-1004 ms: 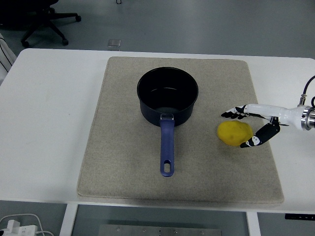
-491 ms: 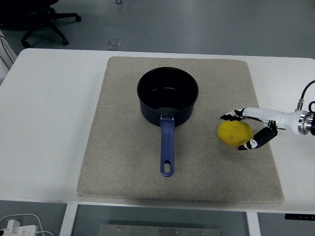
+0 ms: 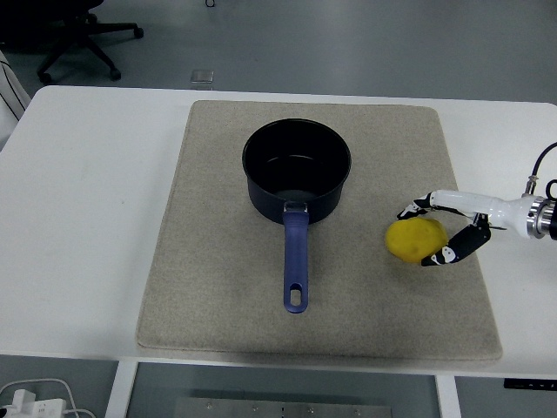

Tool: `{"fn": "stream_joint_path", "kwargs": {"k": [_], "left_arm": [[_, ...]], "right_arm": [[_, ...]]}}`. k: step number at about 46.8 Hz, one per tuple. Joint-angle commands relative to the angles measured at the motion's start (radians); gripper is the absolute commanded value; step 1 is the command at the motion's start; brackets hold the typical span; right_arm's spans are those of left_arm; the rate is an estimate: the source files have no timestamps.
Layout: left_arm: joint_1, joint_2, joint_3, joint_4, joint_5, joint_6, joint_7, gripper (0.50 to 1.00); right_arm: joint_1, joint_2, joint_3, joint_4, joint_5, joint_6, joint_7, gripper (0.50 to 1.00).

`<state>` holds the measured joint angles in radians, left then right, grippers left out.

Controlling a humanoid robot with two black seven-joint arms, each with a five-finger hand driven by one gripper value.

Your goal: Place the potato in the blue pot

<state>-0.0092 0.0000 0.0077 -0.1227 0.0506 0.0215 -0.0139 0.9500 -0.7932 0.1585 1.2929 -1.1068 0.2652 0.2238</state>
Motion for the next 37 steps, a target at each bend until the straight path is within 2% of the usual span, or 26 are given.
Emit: {"fn": "stream_joint_path", "kwargs": {"k": [1,5,22,37], "left_arm": [[0.002,0.000,0.000,0.000,0.000,0.000,0.000,0.996],[0.000,0.000,0.000,0.000,0.000,0.000,0.000,0.996],[0.000,0.000,0.000,0.000,0.000,0.000,0.000,0.996],[0.000,0.000,0.000,0.000,0.000,0.000,0.000,0.996]], "right_arm": [[0.001,0.000,0.001,0.000,-0.001,0.000,0.000,0.619],[0.001,0.000,0.001,-0.001,-0.001,0.000,0.000,0.613],[0.022,-0.006,0.019,-0.003,0.001,-0.001,-0.001,0.511],[0.090,-0.014,0.018,-0.003,0.013,-0.001,0.000,0.500]]}}
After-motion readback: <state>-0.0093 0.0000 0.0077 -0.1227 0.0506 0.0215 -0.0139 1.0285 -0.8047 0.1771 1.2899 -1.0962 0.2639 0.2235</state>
